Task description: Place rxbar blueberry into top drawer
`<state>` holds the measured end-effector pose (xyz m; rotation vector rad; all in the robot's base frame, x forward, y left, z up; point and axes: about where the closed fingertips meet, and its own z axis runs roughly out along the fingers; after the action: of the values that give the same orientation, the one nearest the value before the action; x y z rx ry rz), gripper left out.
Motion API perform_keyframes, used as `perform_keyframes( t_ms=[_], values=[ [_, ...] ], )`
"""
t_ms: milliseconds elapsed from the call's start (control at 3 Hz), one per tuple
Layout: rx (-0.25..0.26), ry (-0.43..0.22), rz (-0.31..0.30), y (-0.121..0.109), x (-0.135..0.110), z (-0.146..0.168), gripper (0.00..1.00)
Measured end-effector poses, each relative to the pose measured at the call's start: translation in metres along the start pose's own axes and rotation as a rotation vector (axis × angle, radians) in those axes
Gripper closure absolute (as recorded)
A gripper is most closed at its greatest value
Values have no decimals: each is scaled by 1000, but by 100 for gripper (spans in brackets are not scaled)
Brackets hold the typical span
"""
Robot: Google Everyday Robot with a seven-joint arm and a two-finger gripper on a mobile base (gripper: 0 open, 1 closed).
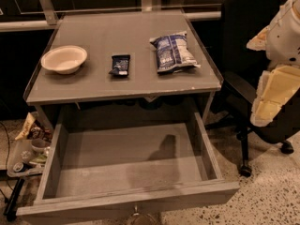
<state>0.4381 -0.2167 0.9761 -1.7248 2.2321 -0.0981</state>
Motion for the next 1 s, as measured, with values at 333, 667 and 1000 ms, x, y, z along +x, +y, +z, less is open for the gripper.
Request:
perform_keyframes(
  t_ms=[333,667,1000],
  values=[
    [0,0,0,0,0,0,0],
    [22,-1,-21,-13,-9,-2,0],
    [34,6,-50,-54,-34,8,0]
  ],
)
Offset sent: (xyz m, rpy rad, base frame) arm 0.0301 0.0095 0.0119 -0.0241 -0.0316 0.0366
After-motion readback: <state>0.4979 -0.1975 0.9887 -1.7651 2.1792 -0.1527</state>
